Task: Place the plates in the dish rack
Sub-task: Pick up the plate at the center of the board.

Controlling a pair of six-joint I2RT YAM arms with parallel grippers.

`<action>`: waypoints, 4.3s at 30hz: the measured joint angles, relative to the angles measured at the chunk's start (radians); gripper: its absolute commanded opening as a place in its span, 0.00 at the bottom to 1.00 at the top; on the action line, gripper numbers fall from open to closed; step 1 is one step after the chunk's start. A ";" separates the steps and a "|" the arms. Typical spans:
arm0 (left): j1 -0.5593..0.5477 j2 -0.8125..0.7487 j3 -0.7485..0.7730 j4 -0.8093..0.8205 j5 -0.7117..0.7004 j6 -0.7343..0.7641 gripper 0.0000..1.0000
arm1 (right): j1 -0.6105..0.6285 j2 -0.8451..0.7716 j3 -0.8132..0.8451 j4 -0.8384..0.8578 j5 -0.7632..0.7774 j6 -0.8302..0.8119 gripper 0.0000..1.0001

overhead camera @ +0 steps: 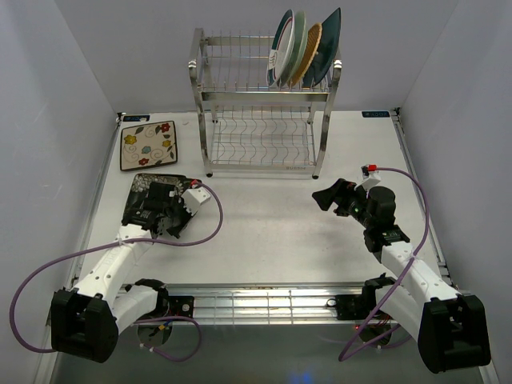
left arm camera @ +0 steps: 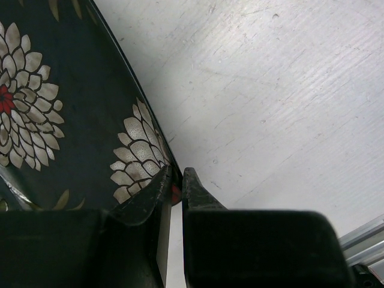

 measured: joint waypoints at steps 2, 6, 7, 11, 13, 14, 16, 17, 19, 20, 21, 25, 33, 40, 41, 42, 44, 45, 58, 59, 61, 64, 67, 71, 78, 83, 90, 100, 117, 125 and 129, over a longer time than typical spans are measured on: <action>0.000 0.000 -0.010 0.011 -0.010 0.000 0.18 | 0.000 0.003 0.000 0.000 0.000 0.000 0.93; 0.000 0.000 -0.018 0.024 -0.021 0.001 0.24 | 0.000 0.005 0.000 0.000 0.000 0.000 0.93; 0.000 0.000 -0.019 0.026 -0.024 0.001 0.25 | 0.000 0.005 0.000 0.000 0.000 0.000 0.93; 0.000 -0.001 -0.024 0.031 -0.024 0.001 0.31 | 0.000 0.005 0.000 0.000 0.000 0.000 0.93; 0.000 -0.002 -0.024 0.031 -0.024 0.002 0.36 | 0.000 0.005 0.000 0.000 0.000 0.000 0.93; 0.000 -0.002 -0.024 0.032 -0.024 0.002 0.38 | 0.000 0.005 0.000 0.000 0.000 0.000 0.93; 0.000 -0.004 -0.025 0.032 -0.023 0.003 0.43 | 0.000 0.005 0.000 0.001 0.000 0.000 0.93; 0.000 -0.006 -0.025 0.032 -0.021 0.002 0.44 | 0.000 0.005 0.000 0.001 0.000 0.000 0.93; 0.000 -0.015 -0.027 0.032 -0.019 0.002 0.46 | 0.000 0.005 0.000 0.001 0.000 0.000 0.92; 0.000 -0.020 -0.027 0.032 -0.018 0.002 0.47 | 0.000 0.005 0.000 0.001 0.000 0.000 0.92; 0.000 -0.024 -0.027 0.032 -0.018 0.002 0.49 | 0.000 0.005 0.000 0.001 0.000 0.000 0.91; 0.000 -0.033 -0.027 0.032 -0.016 0.000 0.57 | 0.000 0.005 0.000 0.001 0.000 0.000 0.90; 0.000 -0.071 -0.027 0.032 -0.011 -0.004 0.62 | 0.000 0.005 0.000 0.001 -0.001 0.000 0.90; 0.000 -0.111 -0.032 0.043 -0.006 -0.004 0.90 | 0.000 0.005 0.000 0.005 -0.011 0.000 0.90; 0.000 -0.121 -0.037 0.050 -0.005 -0.005 0.94 | 0.000 0.005 0.000 0.006 -0.013 0.000 0.90; 0.000 -0.131 -0.042 0.053 -0.005 -0.004 0.98 | 0.000 0.005 0.000 0.006 -0.015 0.000 0.90; 0.000 -0.158 -0.053 0.056 -0.008 -0.002 0.98 | 0.000 0.005 0.000 0.007 -0.017 0.000 0.90; 0.000 -0.174 -0.058 0.056 -0.009 0.002 0.98 | 0.000 0.005 0.000 0.007 -0.018 0.000 0.90; -0.002 -0.315 -0.158 0.074 -0.012 0.062 0.98 | 0.000 0.011 0.002 0.006 -0.021 0.010 0.90; -0.002 -0.315 -0.172 0.076 -0.015 0.069 0.98 | 0.000 0.018 0.004 0.006 -0.019 0.013 0.90; -0.002 -0.315 -0.200 0.078 -0.025 0.080 0.98 | 0.000 0.034 0.007 0.006 -0.023 0.016 0.90; -0.002 -0.316 -0.227 0.079 -0.043 0.094 0.98 | 0.000 0.057 0.010 0.007 -0.031 0.017 0.90; -0.002 -0.323 -0.248 0.093 -0.059 0.103 0.98 | 0.000 0.073 0.010 0.007 -0.034 0.017 0.90; -0.002 -0.331 -0.265 0.113 -0.078 0.110 0.98 | 0.000 0.082 0.011 0.011 -0.021 0.037 0.90; -0.002 -0.330 -0.267 0.128 -0.089 0.113 0.98 | 0.000 0.064 -0.006 0.073 -0.015 0.073 0.90; -0.002 -0.330 -0.267 0.130 -0.094 0.113 0.98 | 0.000 0.041 -0.015 0.082 -0.016 0.088 0.90; -0.002 -0.323 -0.265 0.130 -0.093 0.112 0.98 | 0.000 0.006 -0.054 0.123 -0.021 0.119 0.90; -0.002 -0.312 -0.262 0.131 -0.100 0.117 0.98 | 0.000 -0.031 -0.100 0.203 0.038 0.246 0.90; -0.009 -0.294 -0.263 0.196 -0.133 0.117 0.98 | 0.000 -0.094 -0.127 0.167 0.062 0.241 0.90; -0.024 -0.264 -0.272 0.249 -0.212 0.116 0.98 | 0.000 -0.127 -0.123 0.125 0.064 0.213 0.90; -0.039 -0.276 -0.285 0.259 -0.241 0.118 0.98 | 0.000 -0.132 -0.123 0.124 0.068 0.208 0.90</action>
